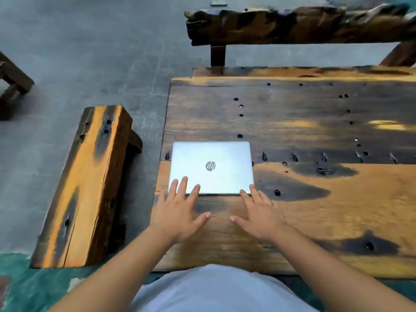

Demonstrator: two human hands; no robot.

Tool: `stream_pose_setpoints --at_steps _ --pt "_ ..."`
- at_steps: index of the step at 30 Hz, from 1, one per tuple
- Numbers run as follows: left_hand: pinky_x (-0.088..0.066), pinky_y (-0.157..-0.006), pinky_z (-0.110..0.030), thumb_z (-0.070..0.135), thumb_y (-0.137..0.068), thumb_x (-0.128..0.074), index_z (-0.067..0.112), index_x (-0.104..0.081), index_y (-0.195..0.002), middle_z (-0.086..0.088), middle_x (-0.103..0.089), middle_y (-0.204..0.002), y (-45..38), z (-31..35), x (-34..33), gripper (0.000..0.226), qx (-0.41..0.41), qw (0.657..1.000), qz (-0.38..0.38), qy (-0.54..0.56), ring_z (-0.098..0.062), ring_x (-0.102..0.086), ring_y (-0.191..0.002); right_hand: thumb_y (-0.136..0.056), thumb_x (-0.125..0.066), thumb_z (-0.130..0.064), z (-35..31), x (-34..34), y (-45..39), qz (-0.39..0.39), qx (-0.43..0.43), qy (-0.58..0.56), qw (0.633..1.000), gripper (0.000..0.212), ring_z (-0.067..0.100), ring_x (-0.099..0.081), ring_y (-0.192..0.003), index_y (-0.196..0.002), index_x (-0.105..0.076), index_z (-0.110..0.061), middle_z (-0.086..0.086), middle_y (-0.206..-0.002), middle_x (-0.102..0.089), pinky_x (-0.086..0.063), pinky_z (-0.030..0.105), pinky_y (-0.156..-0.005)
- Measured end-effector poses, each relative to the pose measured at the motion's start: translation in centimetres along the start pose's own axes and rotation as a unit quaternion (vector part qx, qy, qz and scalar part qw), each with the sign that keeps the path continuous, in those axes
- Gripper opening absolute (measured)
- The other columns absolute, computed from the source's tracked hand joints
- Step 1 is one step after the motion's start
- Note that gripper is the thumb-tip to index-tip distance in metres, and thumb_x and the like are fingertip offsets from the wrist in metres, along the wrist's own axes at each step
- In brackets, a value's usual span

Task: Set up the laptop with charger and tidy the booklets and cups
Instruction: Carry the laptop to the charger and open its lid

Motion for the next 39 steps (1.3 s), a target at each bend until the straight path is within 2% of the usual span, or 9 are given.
stream_pose_setpoints --at_steps 6,11,17,23,26,29,33,36,39 --pt "-0.012 -0.118 -0.055 0.086 -0.078 -0.006 0.036 -0.006 -0.154 -0.006 0.002 -0.166 -2.9 -2.9 0.0 0.091 -0.047 0.999 -0.02 0.002 -0.031 0.005 -0.151 -0.072 -0.021 -0.089 -2.1 0.5 -2.7 -0.001 -0.058 -0.014 0.998 0.099 0.027 -0.009 -0.151 -0.153 -0.002 -0.036 0.0 -0.166 0.006 -0.022 0.056 -0.115" --pt "-0.013 -0.118 -0.056 0.085 -0.077 -0.006 0.035 -0.006 -0.155 -0.007 0.002 -0.166 -4.9 -4.2 -0.3 0.092 -0.042 0.998 -0.036 0.017 -0.032 0.004 -0.151 -0.077 -0.026 -0.085 -3.1 1.5 -4.2 -0.011 -0.059 -0.003 0.998 0.095 0.027 -0.009 -0.151 -0.154 -0.003 -0.035 0.001 -0.166 0.006 -0.021 0.055 -0.115" --pt "-0.014 -0.119 -0.053 0.084 -0.075 -0.005 0.033 -0.005 -0.156 -0.007 0.001 -0.166 -7.4 -5.3 -1.9 0.096 -0.004 0.994 -0.089 0.057 -0.031 0.001 -0.151 -0.08 -0.031 -0.083 -1.7 1.8 -6.7 -0.042 -0.055 0.001 0.998 0.094 0.028 -0.007 -0.151 -0.155 -0.004 -0.033 0.003 -0.166 0.006 -0.021 0.055 -0.116" --pt "-0.019 -0.116 -0.053 0.075 -0.088 -0.027 0.028 -0.009 -0.156 -0.007 -0.002 -0.165 -11.4 -8.6 -3.9 0.085 0.082 0.978 -0.133 0.14 -0.025 0.001 -0.152 -0.082 -0.036 -0.079 1.2 1.2 -11.3 -0.084 -0.07 -0.015 0.994 0.093 0.028 -0.008 -0.151 -0.155 -0.005 -0.031 0.002 -0.166 0.007 -0.023 0.054 -0.116" --pt "-0.02 -0.119 -0.051 0.07 -0.091 -0.032 0.022 -0.008 -0.157 -0.009 -0.003 -0.165 -13.3 -9.5 -5.1 0.085 0.109 0.963 -0.157 0.188 -0.025 0.0 -0.152 -0.082 -0.041 -0.077 2.6 1.2 -14.0 -0.093 -0.088 -0.045 0.991 0.093 0.031 -0.012 -0.15 -0.155 -0.007 -0.03 0.001 -0.166 0.004 -0.027 0.055 -0.114" --pt "-0.013 -0.12 -0.045 0.064 -0.094 -0.035 0.017 -0.004 -0.157 -0.011 -0.006 -0.165 -15.2 -10.1 -6.1 0.084 0.141 0.943 -0.16 0.257 -0.023 0.001 -0.152 -0.082 -0.049 -0.073 3.9 0.9 -16.2 -0.082 -0.12 -0.105 0.984 0.096 0.034 -0.019 -0.148 -0.155 -0.008 -0.028 0.001 -0.166 -0.005 -0.032 0.053 -0.112" --pt "-0.006 -0.12 -0.038 0.059 -0.096 -0.037 0.015 -0.003 -0.157 -0.007 -0.008 -0.165 -17.0 -10.9 -7.4 0.082 0.197 0.913 -0.144 0.326 -0.021 0.0 -0.152 -0.083 -0.06 -0.061 4.8 -0.2 -18.0 -0.05 -0.157 -0.238 0.957 0.1 0.03 -0.019 -0.148 -0.155 -0.008 -0.017 0.005 -0.163 -0.016 -0.026 0.046 -0.117" --pt "-0.014 -0.118 -0.038 0.058 -0.095 -0.043 0.012 -0.01 -0.157 -0.007 -0.017 -0.164 -17.6 -11.3 -8.3 0.084 0.242 0.894 -0.118 0.359 -0.024 -0.013 -0.15 -0.081 -0.07 -0.05 5.5 -1.2 -18.6 -0.025 -0.215 -0.347 0.913 0.095 0.032 -0.031 -0.142 -0.152 -0.017 -0.016 0.008 -0.155 -0.032 -0.034 0.047 -0.112" --pt "-0.031 -0.109 -0.039 0.055 -0.092 -0.051 0.011 -0.027 -0.151 -0.009 -0.04 -0.153 -17.9 -11.6 -9.3 0.077 0.292 0.855 -0.095 0.418 -0.029 -0.037 -0.139 -0.077 -0.072 -0.046 6.2 -1.4 -18.9 0.003 -0.258 -0.37 0.892 0.083 0.034 -0.037 -0.134 -0.142 -0.03 -0.017 0.01 -0.143 -0.042 -0.038 0.045 -0.105"
Point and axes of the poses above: each hand's wrist, its own y-axis away from the middle knuckle, its own x-axis out of the back of the hand, z = x × y, the point moved 9 cm from there along -y, towards the middle knuckle
